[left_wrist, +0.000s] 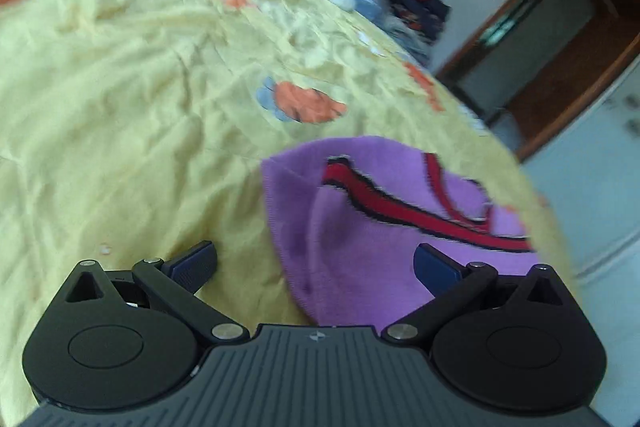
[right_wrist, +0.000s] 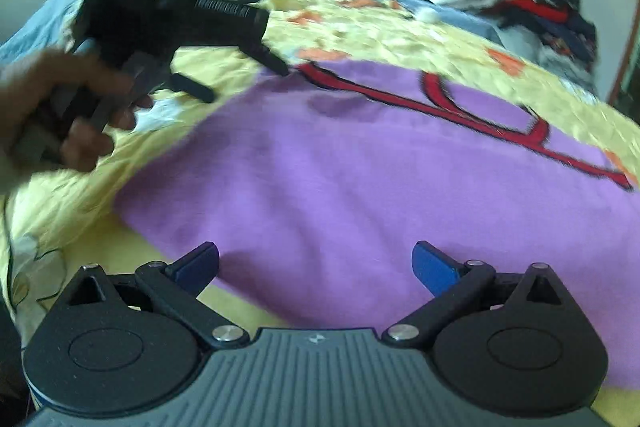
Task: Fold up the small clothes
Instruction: 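Grasp the sweater's side edge with the left tool while the right tool grasps it too, then lift the side edge with both tools and fold it across the sweater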
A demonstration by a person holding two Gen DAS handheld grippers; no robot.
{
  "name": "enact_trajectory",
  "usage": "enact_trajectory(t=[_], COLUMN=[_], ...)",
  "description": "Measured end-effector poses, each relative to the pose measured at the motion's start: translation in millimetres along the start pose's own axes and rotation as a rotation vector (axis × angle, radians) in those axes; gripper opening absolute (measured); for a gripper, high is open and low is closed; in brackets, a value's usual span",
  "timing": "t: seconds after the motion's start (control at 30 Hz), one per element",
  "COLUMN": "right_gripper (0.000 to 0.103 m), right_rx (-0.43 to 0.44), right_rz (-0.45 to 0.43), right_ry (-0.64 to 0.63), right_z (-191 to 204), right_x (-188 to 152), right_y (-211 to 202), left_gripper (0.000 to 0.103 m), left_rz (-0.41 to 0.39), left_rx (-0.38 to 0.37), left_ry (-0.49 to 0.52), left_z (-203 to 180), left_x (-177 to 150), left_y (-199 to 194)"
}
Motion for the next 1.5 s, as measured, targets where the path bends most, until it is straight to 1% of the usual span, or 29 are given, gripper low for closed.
enact_trajectory(t=[0.07, 0.13, 0.23, 0.3, 0.37, 0.47, 0.53, 0.6, 0.63, 0.67, 0.77, 0.87, 1.0, 1.03, 1.1, 1.13, 1.17, 1.2, 1.27, 1.3, 1.33, 1.37, 1.4, 1.5], right_gripper=[0.103, 0.103, 0.103, 0.103, 0.103, 0.103, 0.103, 0.103, 0.103, 0.103, 0.103, 0.103, 0.102, 0.101, 0.084, 0.079, 0.064, 0.054, 0.049, 0.040, 0.031, 0.013, 0.012, 0.011], right_rx=[-0.008, -0.017, -0.009, 0.000, -0.024, -0.061, -0.051, -0.025, -0.019, -0.013, 0.025, 0.029, 0.003, -0.002, 0.000, -0.013, -0.028, -0.030, -0.033, -0.044, -0.058, -0.084, -0.119, -0.132], right_rz=[-0.020, -0.047, -0.087, -0.095, -0.111, -0.127, -0.116, -0.078, -0.065, -0.050, -0.029, -0.043, -0.090, -0.096, -0.110, -0.123, -0.130, -0.124, -0.115, -0.124, -0.130, -0.131, -0.149, -0.183], right_ry=[-0.047, -0.097, -0.159, -0.223, -0.281, -0.346, -0.337, -0.314, -0.300, -0.284, -0.239, -0.253, -0.310, -0.315, -0.326, -0.349, -0.372, -0.379, -0.382, -0.402, -0.427, -0.457, -0.488, -0.506], right_z=[12, 24, 40, 54, 66, 80, 88, 94, 94, 95, 97, 101, 108, 108, 111, 114, 117, 119, 123, 125, 129, 131, 133, 133], right_x=[2, 4, 7, 7, 6, 8, 10, 12, 11, 10, 12, 10, 7, 8, 9, 10, 11, 13, 17, 18, 18, 18, 18, 18], right_y=[-1, -2, -7, -8, -10, -8, -6, 1, 3, 5, 10, 7, 3, 3, 2, 1, 2, 3, 7, 9, 11, 14, 15, 12], left_gripper=[0.103, 0.103, 0.103, 0.103, 0.103, 0.100, 0.084, 0.037, 0.029, 0.017, 0.010, 0.010, 0.010, 0.010, 0.010, 0.010, 0.010, 0.010, 0.010, 0.010, 0.010, 0.010, 0.010, 0.009], left_rz=[0.031, 0.089, 0.163, 0.203, 0.229, 0.249, 0.265, 0.295, 0.312, 0.319, 0.313, 0.301, 0.290, 0.289, 0.287, 0.286, 0.288, 0.291, 0.288, 0.286, 0.283, 0.278, 0.272, 0.248], left_rx=[-0.072, -0.132, -0.171, -0.174, -0.177, -0.215, -0.223, -0.199, -0.175, -0.163, -0.155, -0.166, -0.167, -0.163, -0.156, -0.149, -0.147, -0.145, -0.142, -0.143, -0.140, -0.141, -0.146, -0.143], left_ry=[-0.048, -0.075, -0.103, -0.109, -0.126, -0.157, -0.159, -0.161, -0.156, -0.146, -0.156, -0.181, -0.192, -0.192, -0.193, -0.198, -0.209, -0.219, -0.240, -0.249, -0.255, -0.263, -0.270, -0.285], left_z=[1, -3, -6, -8, -8, -6, -7, -6, -3, -3, 1, 5, 9, 9, 7, 7, 7, 7, 8, 8, 9, 9, 8, 6], left_x=[4, 8, 18, 25, 32, 40, 42, 39, 36, 34, 33, 30, 29, 29, 30, 31, 30, 31, 31, 31, 31, 31, 31, 33], left_y=[5, 15, 32, 42, 48, 58, 63, 69, 73, 75, 75, 73, 69, 68, 69, 69, 69, 69, 69, 69, 69, 67, 65, 58])
Point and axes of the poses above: each gripper's, at about its wrist camera, not at the fingertips, and y roughly the way its jaws point, z to its left, x to its top, the point moved 8 cm from there along y, roughly the way its jaws point, and after that the axes turned 6 degrees about -x, right-handed, at the moved point
